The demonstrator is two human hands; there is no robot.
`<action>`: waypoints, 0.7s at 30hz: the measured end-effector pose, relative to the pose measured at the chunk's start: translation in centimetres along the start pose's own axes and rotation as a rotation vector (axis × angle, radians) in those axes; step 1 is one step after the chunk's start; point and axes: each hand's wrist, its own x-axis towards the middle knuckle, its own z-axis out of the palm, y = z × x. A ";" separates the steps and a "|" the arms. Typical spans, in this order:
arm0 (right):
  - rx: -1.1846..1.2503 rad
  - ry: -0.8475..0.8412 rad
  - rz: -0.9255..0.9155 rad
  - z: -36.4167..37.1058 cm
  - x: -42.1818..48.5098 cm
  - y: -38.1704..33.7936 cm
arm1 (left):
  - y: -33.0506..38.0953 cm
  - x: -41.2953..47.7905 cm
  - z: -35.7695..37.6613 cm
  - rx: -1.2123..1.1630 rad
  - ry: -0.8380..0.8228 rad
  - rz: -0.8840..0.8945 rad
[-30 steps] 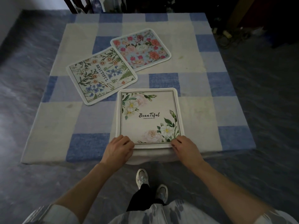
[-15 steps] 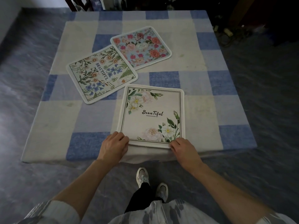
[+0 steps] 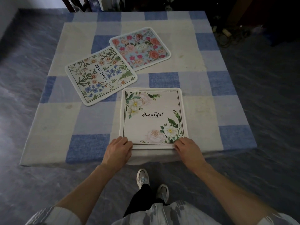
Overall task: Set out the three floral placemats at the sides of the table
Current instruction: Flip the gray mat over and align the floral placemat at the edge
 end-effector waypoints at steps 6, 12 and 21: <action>0.032 -0.029 0.073 -0.8 -0.2 0.6 | -1.2 -0.2 -0.1 -0.044 -0.016 -0.093; 0.046 -0.063 0.126 -0.5 -0.2 0.6 | -0.5 0.0 -0.1 -0.039 -0.028 -0.097; 0.142 -0.033 0.177 -0.5 0.1 0.8 | 0.0 -0.2 0.5 -0.126 0.013 -0.123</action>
